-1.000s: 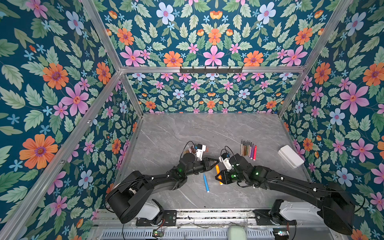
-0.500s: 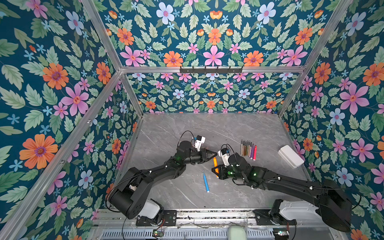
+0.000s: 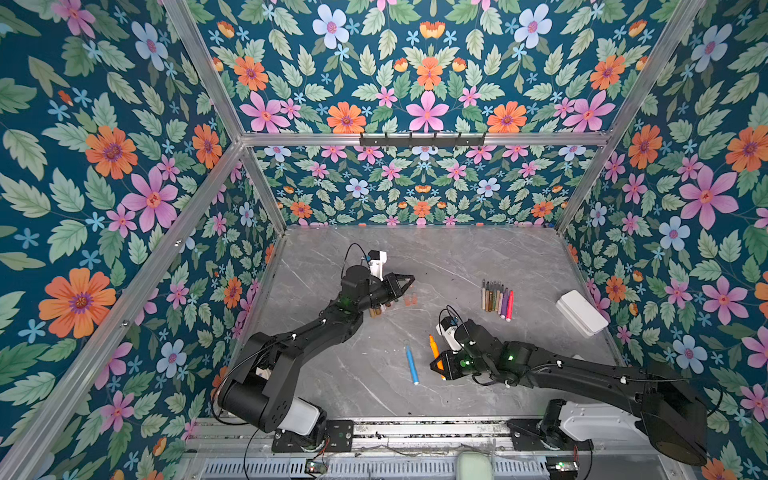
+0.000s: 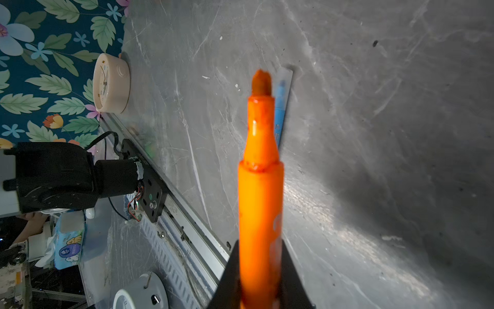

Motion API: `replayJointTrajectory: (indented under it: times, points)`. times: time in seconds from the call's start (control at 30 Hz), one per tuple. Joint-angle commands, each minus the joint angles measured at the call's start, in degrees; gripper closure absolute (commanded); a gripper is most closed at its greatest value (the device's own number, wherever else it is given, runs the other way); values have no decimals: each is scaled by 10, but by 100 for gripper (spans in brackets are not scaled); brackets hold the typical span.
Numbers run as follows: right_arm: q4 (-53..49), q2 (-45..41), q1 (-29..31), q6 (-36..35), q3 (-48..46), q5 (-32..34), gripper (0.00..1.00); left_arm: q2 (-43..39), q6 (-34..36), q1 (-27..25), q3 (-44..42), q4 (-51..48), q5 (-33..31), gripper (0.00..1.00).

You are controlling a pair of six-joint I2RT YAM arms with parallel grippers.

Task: Open the pen caps
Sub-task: 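Pull the cap off with the left gripper while the right draws the highlighter away, then drop the orange cap by the cap row while the right carries the highlighter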

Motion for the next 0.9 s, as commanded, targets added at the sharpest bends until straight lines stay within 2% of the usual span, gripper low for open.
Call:
replayJointTrajectory:
  times: [0.0, 0.13, 0.3, 0.47, 0.67, 0.87]
  points:
    - [-3, -9, 1, 2, -1, 6, 100, -2, 23, 4, 2, -6, -6, 100]
    - [-76, -45, -5, 5, 2, 78, 100, 29, 103, 0, 42, -150, -49, 100]
    - [-112, -130, -78, 25, -48, 79, 100, 73, 172, -8, 66, -283, -123, 100]
    - [-147, -193, -115, 23, -74, 77, 100, 96, 180, -15, 58, -293, -140, 97]
    - [-163, -198, -119, 17, -68, 84, 100, 127, 183, -18, 67, -291, -138, 91]
    - [-183, -210, -118, 11, -57, 97, 100, 136, 190, -18, 77, -299, -144, 76]
